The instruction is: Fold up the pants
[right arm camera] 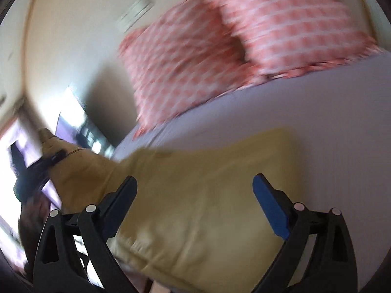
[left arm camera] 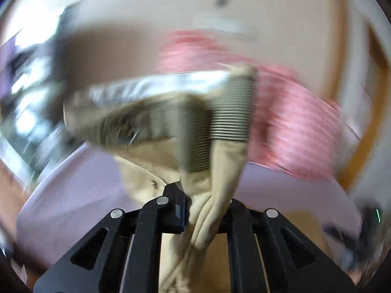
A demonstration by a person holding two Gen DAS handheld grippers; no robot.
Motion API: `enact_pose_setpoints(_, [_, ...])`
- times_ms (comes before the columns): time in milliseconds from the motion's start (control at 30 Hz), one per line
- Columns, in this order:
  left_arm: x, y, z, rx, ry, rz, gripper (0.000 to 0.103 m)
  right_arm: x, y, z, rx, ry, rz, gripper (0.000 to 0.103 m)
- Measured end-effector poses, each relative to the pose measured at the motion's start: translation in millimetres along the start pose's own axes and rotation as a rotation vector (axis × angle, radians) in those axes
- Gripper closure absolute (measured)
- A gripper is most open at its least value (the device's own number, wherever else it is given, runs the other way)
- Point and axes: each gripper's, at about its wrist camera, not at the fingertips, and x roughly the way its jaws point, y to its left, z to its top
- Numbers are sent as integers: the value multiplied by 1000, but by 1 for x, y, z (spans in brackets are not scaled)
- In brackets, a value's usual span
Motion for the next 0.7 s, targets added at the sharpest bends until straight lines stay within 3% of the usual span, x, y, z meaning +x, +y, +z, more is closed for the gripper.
enact_pose_setpoints(100, [25,-107,-22,227,61,-214,90,-28,-41,12,157,-69,-31,5])
enact_pose_setpoints(133, [33,-126,-33,267,85,-255,90,-36,-55,14,212,-83,-27,5])
enact_pose_setpoints(200, [61,-185,-80,389,205,-358,91,-47,-81,13,297,-83,-20,6])
enact_pose_setpoints(300, [91,-223,-136,502,340,-365,89,-46,-96,10,343,-42,-14,6])
enact_pose_setpoints(400, [78,-226,-150,554,312,-326,86,-38,-101,12,344,9,35,6])
enact_pose_setpoints(467, [58,-205,-138,501,304,-390,78,-25,-97,15,312,72,64,7])
enact_pose_setpoints(567, [34,-148,-105,268,316,-551,48,-2,-90,16,237,178,23,27])
enact_pose_setpoints(600, [33,-129,-95,197,300,-551,41,2,-87,17,211,195,11,34])
enact_pose_setpoints(633, [33,-113,-87,149,294,-529,41,8,-84,17,185,217,7,39])
enact_pose_setpoints(700, [52,-57,-74,39,300,-343,41,15,-81,15,160,236,5,43])
